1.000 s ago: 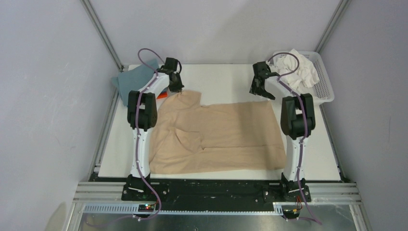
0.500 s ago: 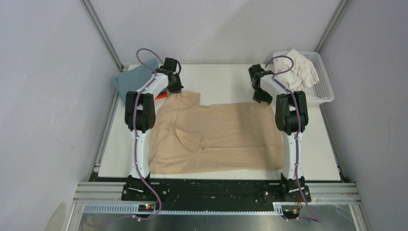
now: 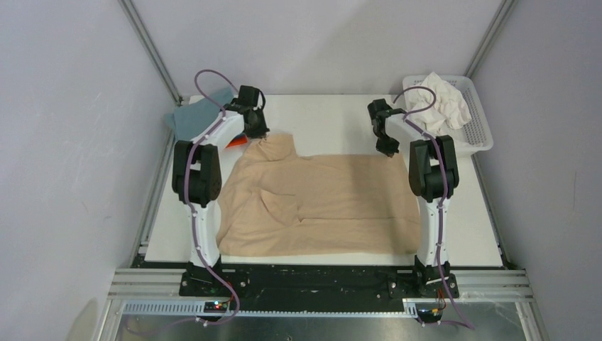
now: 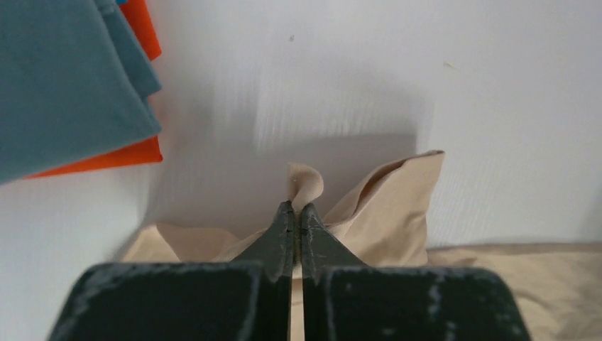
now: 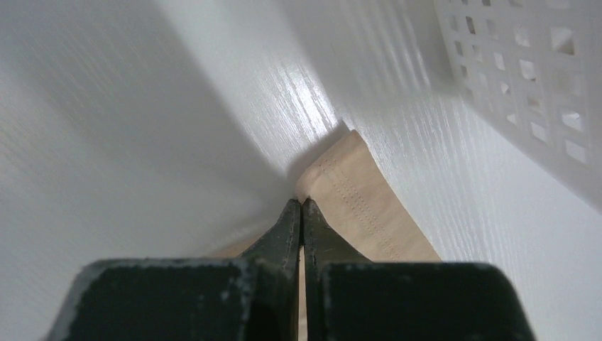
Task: Fold and stack the t-shirts
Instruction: Fold the other side of the tshirt into a rectangle
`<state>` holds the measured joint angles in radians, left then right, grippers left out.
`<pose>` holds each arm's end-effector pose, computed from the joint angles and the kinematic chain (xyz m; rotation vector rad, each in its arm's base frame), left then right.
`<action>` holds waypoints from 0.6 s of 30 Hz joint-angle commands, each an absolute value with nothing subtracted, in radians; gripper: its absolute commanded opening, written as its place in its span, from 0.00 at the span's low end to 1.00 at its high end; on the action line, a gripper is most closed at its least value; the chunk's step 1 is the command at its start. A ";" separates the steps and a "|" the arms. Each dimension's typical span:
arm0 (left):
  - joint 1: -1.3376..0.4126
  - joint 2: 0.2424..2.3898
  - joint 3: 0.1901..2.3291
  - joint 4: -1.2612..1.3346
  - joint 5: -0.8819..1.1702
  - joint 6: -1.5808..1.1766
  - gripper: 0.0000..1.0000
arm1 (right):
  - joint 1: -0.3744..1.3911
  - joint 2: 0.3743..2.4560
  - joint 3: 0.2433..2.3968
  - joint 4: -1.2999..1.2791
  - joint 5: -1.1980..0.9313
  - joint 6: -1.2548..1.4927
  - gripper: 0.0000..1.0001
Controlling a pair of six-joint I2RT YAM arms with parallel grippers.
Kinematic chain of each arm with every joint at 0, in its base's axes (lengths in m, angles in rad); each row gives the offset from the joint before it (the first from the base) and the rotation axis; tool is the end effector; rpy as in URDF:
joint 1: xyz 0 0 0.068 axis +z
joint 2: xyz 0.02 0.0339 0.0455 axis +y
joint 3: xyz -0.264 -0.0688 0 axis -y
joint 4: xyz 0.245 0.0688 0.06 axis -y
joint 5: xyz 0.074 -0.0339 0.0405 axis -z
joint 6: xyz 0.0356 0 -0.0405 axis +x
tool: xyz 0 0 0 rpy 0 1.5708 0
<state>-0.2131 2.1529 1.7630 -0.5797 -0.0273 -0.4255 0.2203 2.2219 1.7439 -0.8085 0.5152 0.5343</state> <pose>0.4660 -0.0998 0.2060 -0.2815 2.5386 -0.2154 0.4474 0.0822 0.1633 0.5125 2.5990 -0.5088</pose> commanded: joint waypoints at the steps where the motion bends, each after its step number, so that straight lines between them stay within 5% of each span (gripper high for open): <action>1: -0.234 1.984 1.683 -0.514 -0.037 -0.407 0.00 | 0.246 2.081 1.693 -0.746 0.544 0.542 0.00; 18: -0.339 1.406 1.078 -0.369 -0.153 -0.478 0.00 | 0.392 1.597 1.280 -0.784 0.621 0.603 0.00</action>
<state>-0.3248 1.5627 1.1709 -0.4274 -0.0921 -0.4446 0.3683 1.6947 1.3289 -0.7425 0.5598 0.5606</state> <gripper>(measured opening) 0.017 0.010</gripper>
